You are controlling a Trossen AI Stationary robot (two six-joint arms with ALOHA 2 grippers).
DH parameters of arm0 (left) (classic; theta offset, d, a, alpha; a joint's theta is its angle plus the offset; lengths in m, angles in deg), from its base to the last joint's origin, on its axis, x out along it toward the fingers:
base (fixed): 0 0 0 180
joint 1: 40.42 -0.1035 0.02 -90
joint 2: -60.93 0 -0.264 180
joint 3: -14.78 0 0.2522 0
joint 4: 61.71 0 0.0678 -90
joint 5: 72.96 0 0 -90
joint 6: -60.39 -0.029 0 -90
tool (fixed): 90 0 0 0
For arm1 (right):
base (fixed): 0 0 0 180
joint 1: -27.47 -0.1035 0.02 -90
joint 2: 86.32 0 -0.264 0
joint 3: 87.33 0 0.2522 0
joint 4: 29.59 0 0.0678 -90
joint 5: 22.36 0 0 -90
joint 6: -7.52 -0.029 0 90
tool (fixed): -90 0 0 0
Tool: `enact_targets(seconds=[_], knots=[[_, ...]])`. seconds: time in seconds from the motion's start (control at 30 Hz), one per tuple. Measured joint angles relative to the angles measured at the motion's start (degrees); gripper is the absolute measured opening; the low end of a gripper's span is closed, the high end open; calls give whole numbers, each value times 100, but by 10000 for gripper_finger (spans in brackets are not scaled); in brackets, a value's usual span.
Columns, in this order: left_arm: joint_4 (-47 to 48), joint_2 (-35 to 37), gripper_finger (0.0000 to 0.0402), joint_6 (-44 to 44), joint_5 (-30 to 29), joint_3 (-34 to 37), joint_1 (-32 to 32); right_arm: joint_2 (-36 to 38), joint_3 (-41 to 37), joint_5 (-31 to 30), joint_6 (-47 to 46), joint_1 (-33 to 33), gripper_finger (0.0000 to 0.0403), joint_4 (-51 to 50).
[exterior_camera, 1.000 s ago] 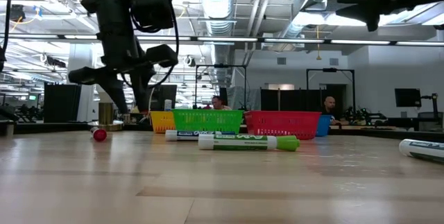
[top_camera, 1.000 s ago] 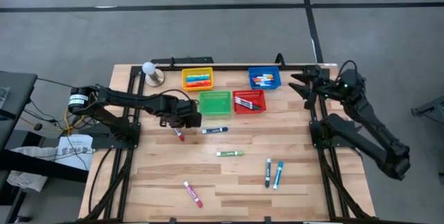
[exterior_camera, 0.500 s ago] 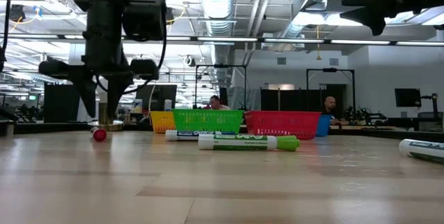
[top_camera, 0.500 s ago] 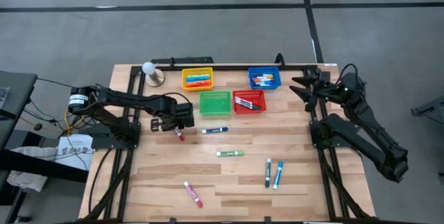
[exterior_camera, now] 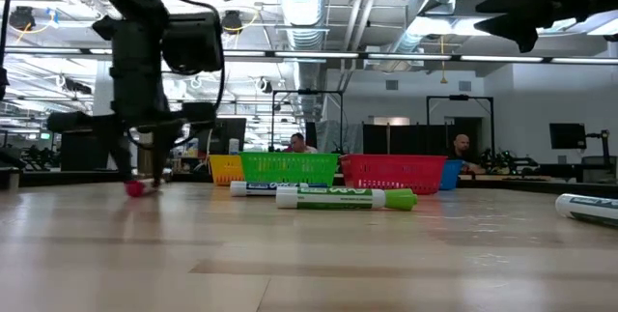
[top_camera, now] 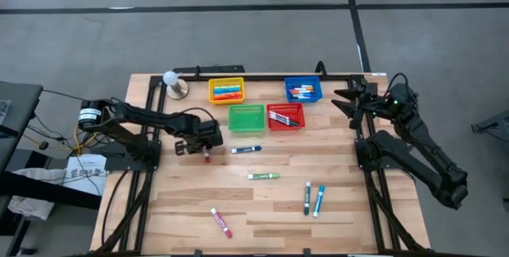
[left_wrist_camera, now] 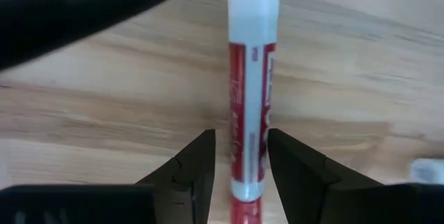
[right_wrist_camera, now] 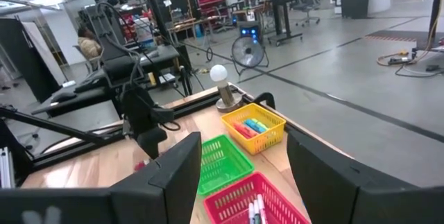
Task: Pick & Place Markers
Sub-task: Put the red marker into the green bin
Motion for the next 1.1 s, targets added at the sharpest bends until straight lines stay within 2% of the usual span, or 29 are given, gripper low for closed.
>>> enact_targets(seconds=[0.27,0.53,0.7,0.9,1.1], knots=[[-191,26,129,-19,1,314,19,0,0,0,-2,0,205,-3],[-239,26,64,-228,-173,393,26,0,0,-1,-8,0,205,-400],[-243,20,64,-264,-278,395,24,0,0,-30,23,0,205,-409],[-276,48,68,-533,-347,410,21,224,0,-873,-202,-1,205,-372],[-269,317,65,-566,-646,439,15,941,2,-1151,-525,-2,205,-673]])
